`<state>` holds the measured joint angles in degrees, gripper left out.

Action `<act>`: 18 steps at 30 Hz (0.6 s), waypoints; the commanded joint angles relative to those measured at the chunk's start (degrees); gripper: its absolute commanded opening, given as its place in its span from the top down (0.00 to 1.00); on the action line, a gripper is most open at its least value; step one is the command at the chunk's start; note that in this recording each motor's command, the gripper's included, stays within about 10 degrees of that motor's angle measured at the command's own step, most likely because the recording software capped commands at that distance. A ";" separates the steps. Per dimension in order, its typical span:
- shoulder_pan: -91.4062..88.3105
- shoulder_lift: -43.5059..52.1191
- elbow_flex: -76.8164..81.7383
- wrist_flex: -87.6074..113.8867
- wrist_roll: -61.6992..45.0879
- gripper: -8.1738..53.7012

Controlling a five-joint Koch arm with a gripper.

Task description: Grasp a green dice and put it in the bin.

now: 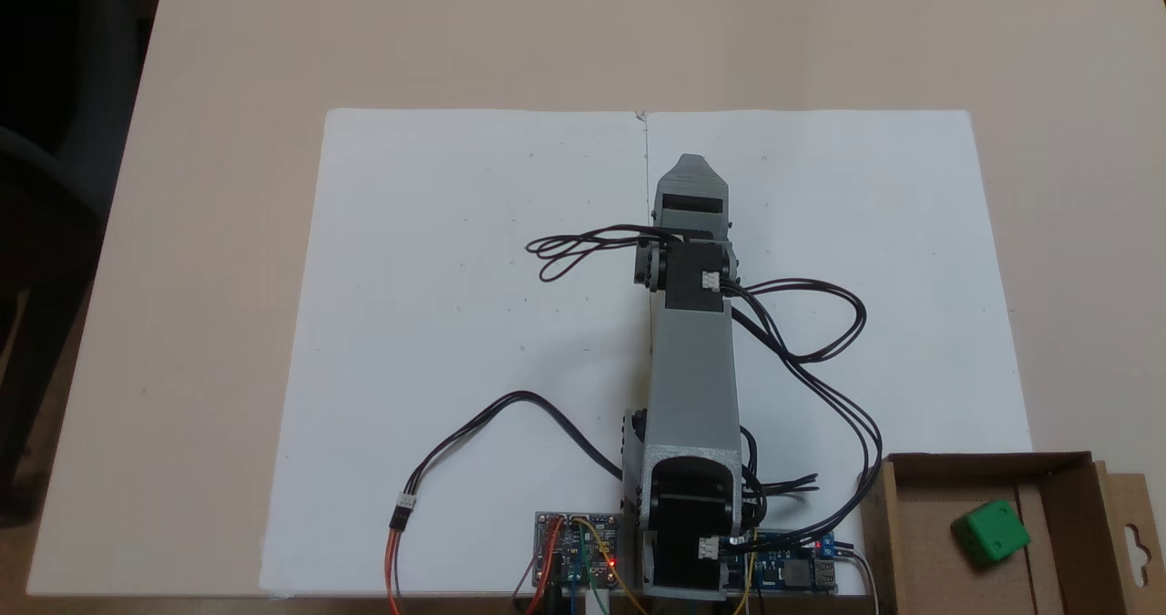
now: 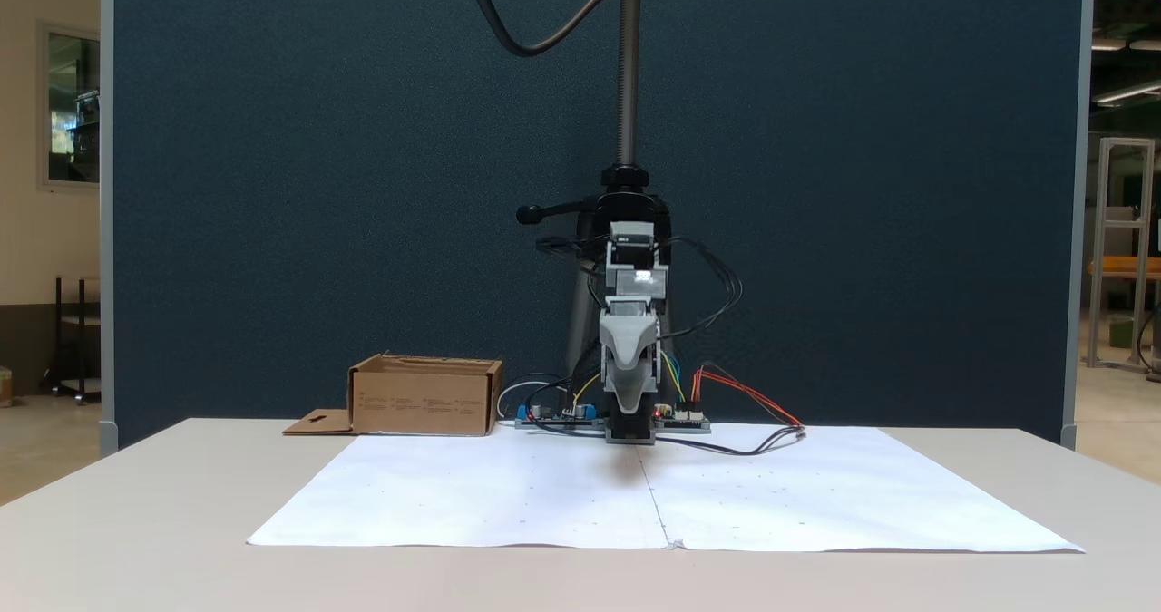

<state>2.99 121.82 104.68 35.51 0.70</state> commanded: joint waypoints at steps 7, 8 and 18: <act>0.00 4.48 10.63 -23.54 -3.16 0.15; 0.00 4.83 12.22 -25.47 -3.34 0.15; 0.00 9.67 25.31 -44.45 -4.22 0.16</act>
<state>2.29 128.50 130.43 -0.79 0.35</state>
